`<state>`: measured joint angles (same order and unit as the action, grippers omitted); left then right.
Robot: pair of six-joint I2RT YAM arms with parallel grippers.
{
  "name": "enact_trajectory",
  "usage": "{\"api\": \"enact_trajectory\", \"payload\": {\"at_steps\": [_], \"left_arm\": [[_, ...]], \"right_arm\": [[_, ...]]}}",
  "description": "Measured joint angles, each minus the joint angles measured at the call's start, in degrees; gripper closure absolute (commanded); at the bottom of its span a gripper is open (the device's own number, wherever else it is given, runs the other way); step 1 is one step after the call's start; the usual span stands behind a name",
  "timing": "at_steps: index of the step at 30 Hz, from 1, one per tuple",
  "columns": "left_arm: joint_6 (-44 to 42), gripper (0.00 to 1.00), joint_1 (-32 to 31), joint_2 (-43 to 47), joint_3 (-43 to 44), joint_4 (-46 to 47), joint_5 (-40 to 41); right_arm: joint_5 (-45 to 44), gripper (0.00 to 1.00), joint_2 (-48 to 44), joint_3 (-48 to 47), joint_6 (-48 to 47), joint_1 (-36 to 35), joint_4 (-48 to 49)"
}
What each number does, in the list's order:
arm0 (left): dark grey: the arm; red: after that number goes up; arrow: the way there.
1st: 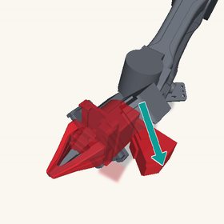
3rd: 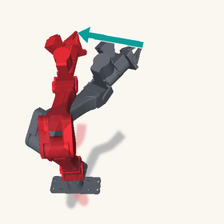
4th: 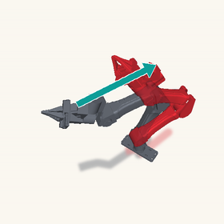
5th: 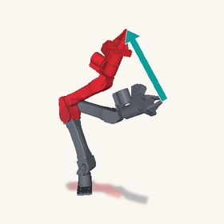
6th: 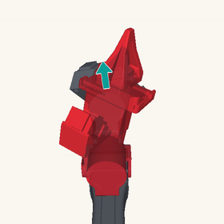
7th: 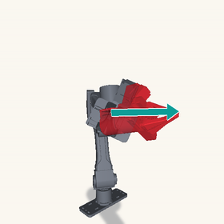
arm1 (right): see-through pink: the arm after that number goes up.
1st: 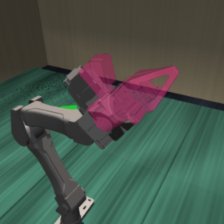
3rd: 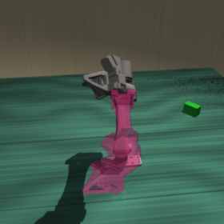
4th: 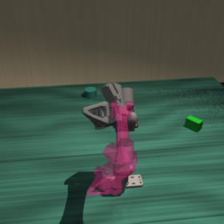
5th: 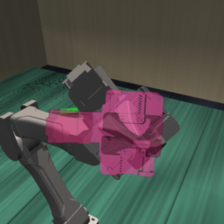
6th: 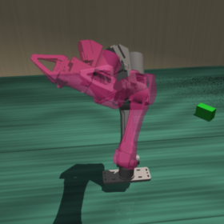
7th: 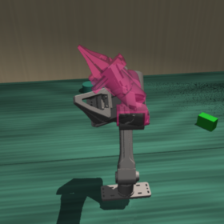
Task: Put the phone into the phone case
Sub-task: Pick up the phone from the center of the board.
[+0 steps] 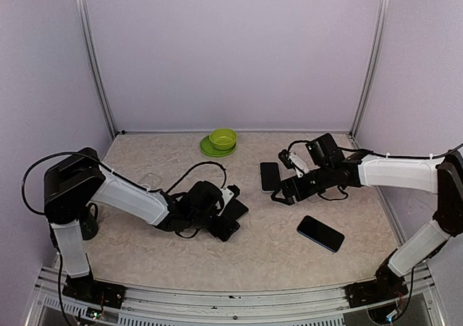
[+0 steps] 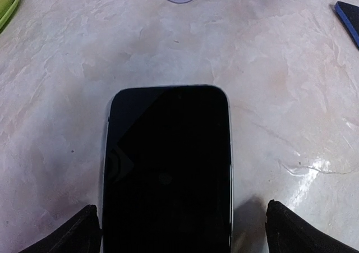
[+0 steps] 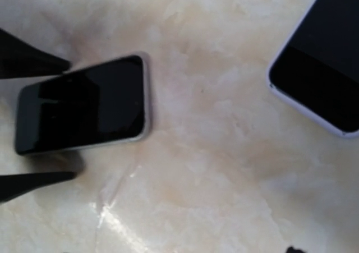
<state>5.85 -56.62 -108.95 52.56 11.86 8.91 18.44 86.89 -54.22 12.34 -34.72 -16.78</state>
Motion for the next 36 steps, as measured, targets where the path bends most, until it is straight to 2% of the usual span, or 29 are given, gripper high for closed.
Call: {"api": "enact_trajectory", "payload": {"at_steps": [11,21,28,36], "left_arm": [[-1.20,0.01,2.60,-2.99,3.52,-0.39,-2.23],[-2.29,0.16,3.96,-3.21,3.87,-0.39,-4.66],[-2.82,0.33,4.17,-3.21,2.93,1.64,-6.80],[-2.64,0.36,4.96,-3.04,1.66,4.24,-9.38]], "right_arm": [[0.90,0.20,-2.16,2.47,0.85,0.00,1.49],[0.96,0.21,-2.16,2.58,1.03,0.00,1.79],[1.64,0.21,-2.16,2.58,1.22,0.00,2.36],[2.71,0.21,-2.16,2.58,1.81,0.00,2.99]]}}
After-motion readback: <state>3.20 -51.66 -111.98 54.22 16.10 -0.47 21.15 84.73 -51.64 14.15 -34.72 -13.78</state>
